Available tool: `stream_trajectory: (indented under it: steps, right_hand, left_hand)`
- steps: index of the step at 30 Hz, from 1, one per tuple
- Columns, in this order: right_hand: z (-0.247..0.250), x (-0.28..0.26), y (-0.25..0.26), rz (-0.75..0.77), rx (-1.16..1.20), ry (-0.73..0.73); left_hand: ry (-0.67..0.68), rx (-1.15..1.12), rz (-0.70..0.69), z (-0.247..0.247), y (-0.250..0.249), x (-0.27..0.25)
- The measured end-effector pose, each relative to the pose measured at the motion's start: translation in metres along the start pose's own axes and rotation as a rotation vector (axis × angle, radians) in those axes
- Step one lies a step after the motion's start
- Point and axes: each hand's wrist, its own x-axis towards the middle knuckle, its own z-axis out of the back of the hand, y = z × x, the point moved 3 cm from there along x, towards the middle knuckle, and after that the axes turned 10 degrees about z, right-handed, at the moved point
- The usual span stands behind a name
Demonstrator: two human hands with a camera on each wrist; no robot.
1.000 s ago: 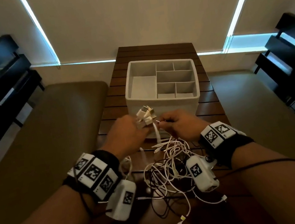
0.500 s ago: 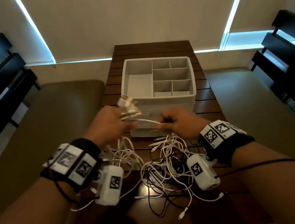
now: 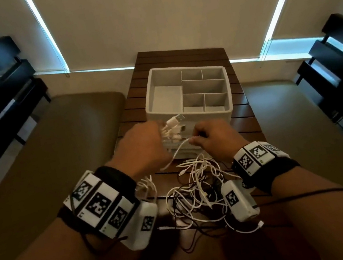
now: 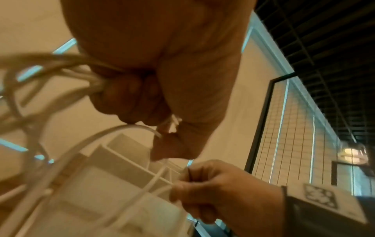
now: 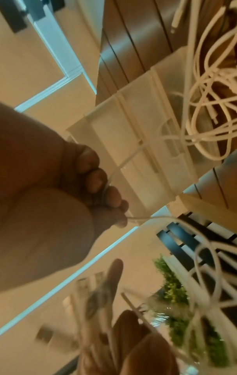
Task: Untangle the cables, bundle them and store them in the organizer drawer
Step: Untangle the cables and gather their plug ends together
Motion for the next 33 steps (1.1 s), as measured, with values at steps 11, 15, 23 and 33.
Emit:
stream_trajectory:
  steps: [11, 15, 23, 33]
  right_hand:
    - [0.004, -0.018, -0.013, -0.033, 0.261, 0.111]
    - [-0.002, -0.026, -0.038, -0.122, 0.116, 0.147]
    - [0.012, -0.02, -0.045, -0.137, 0.013, -0.208]
    - [-0.008, -0.012, 0.026, 0.046, 0.294, -0.03]
  left_hand:
    - [0.026, -0.152, 0.083, -0.002, 0.008, 0.012]
    - [-0.101, 0.03, 0.115, 0.04, 0.024, 0.02]
    - [-0.161, 0.308, 0.163, 0.061, 0.042, 0.019]
    - [0.257, -0.354, 0.123, -0.013, 0.023, 0.0]
